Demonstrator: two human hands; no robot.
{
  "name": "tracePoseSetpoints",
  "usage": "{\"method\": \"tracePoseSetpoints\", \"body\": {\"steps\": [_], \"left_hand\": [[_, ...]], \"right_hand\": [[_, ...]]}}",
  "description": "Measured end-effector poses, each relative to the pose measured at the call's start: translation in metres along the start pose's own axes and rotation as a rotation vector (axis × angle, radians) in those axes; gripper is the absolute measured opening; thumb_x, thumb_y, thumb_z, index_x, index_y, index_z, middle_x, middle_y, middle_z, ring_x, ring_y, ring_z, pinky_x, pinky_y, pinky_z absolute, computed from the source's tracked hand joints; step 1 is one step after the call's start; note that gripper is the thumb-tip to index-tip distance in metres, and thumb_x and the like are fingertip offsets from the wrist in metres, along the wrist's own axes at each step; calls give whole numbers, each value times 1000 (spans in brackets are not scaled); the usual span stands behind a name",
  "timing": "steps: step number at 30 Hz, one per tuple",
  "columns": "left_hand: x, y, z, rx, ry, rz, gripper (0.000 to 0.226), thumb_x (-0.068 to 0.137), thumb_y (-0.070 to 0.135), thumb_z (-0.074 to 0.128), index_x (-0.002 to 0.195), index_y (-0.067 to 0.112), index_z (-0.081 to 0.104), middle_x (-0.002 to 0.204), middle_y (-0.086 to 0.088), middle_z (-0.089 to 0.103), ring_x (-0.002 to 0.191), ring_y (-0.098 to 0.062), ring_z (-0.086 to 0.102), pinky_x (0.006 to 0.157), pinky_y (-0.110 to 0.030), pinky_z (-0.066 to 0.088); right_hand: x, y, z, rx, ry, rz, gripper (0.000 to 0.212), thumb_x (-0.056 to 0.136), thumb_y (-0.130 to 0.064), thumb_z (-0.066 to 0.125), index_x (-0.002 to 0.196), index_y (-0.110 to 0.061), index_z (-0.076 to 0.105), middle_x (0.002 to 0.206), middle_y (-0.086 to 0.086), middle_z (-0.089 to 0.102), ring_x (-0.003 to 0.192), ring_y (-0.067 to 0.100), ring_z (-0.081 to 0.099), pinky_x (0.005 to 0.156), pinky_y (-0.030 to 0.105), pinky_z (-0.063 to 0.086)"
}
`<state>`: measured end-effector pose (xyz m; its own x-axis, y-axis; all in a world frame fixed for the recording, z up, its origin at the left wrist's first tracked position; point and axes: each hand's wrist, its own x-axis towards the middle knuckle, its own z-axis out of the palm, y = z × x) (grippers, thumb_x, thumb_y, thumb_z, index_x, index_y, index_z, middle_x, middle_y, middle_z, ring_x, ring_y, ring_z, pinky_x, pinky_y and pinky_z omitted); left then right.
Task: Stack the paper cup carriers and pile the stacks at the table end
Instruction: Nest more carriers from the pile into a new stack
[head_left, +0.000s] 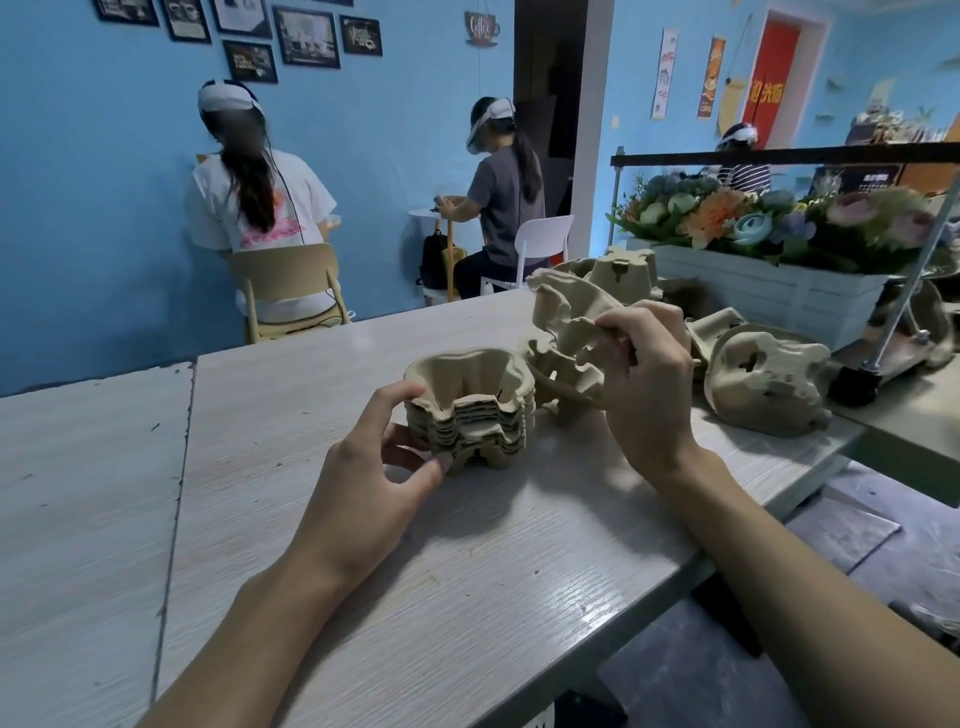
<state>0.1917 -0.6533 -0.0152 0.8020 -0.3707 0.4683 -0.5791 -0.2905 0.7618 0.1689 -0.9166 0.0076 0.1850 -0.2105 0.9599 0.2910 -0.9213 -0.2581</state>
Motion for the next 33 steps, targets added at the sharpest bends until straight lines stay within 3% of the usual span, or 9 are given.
{"method": "tracePoseSetpoints", "body": {"steps": [5, 11, 15, 18, 23, 27, 29, 31, 33], "left_hand": [[1, -2, 1, -2, -6, 4, 58, 86, 17, 77, 129, 44, 49, 93, 5, 73, 83, -12, 70, 81, -29, 57], [0, 1, 0, -42, -18, -20, 60, 87, 22, 76, 129, 47, 41, 92, 5, 72, 84, -6, 70, 74, -19, 53], [0, 4, 0, -67, 2, -80, 79, 86, 26, 77, 142, 42, 24, 95, 7, 71, 86, -3, 68, 69, -14, 50], [-1, 5, 1, -80, 7, -81, 90, 85, 22, 78, 147, 40, 15, 93, 7, 71, 83, -3, 68, 70, -10, 50], [-1, 3, 2, -52, 6, -45, 109, 84, 15, 79, 153, 43, 0, 86, 6, 72, 79, -5, 69, 74, -18, 55], [-1, 3, 0, -42, -13, -4, 95, 84, 11, 78, 145, 55, 20, 85, 6, 72, 79, -8, 70, 72, -23, 56], [0, 2, 0, -18, -22, 16, 72, 85, 13, 77, 136, 50, 42, 88, 8, 70, 77, -7, 68, 69, -20, 52], [1, 2, 0, -5, -24, 9, 60, 86, 14, 77, 130, 44, 50, 89, 8, 69, 75, -7, 66, 68, -15, 49], [1, 1, 0, -1, -21, 3, 58, 86, 14, 77, 130, 41, 51, 89, 8, 69, 76, -7, 67, 67, -12, 48]], "right_hand": [[14, -18, 1, 124, -73, -76, 5, 87, 5, 61, 90, 2, 65, 90, 10, 66, 92, 27, 56, 80, 43, 49], [22, -47, 13, 208, -231, -178, 8, 85, 10, 62, 91, 6, 65, 98, 15, 65, 95, 31, 61, 80, 41, 52], [11, -50, 17, 250, -382, -208, 16, 84, 16, 59, 91, 3, 65, 104, 13, 62, 95, 27, 61, 77, 38, 52], [10, -46, 13, 273, -387, -184, 27, 78, 23, 53, 89, 1, 64, 105, 12, 61, 95, 20, 60, 78, 30, 51], [12, -40, 8, 225, -504, -127, 39, 74, 24, 52, 101, -1, 66, 116, 11, 60, 104, 22, 60, 84, 28, 50], [0, -32, -2, 160, -411, 57, 43, 73, 18, 58, 110, -3, 65, 109, 9, 64, 96, 25, 61, 83, 22, 50], [-10, -20, -5, 64, -382, 163, 36, 79, 1, 62, 113, -9, 65, 105, 4, 65, 96, 23, 58, 87, 35, 48], [-19, -10, -4, -45, -476, 217, 39, 82, -15, 65, 121, -17, 62, 106, -2, 66, 97, 21, 53, 87, 45, 43], [-25, -5, 1, -123, -576, 218, 42, 82, -21, 70, 123, -21, 62, 111, -4, 66, 101, 22, 50, 86, 42, 38]]}}
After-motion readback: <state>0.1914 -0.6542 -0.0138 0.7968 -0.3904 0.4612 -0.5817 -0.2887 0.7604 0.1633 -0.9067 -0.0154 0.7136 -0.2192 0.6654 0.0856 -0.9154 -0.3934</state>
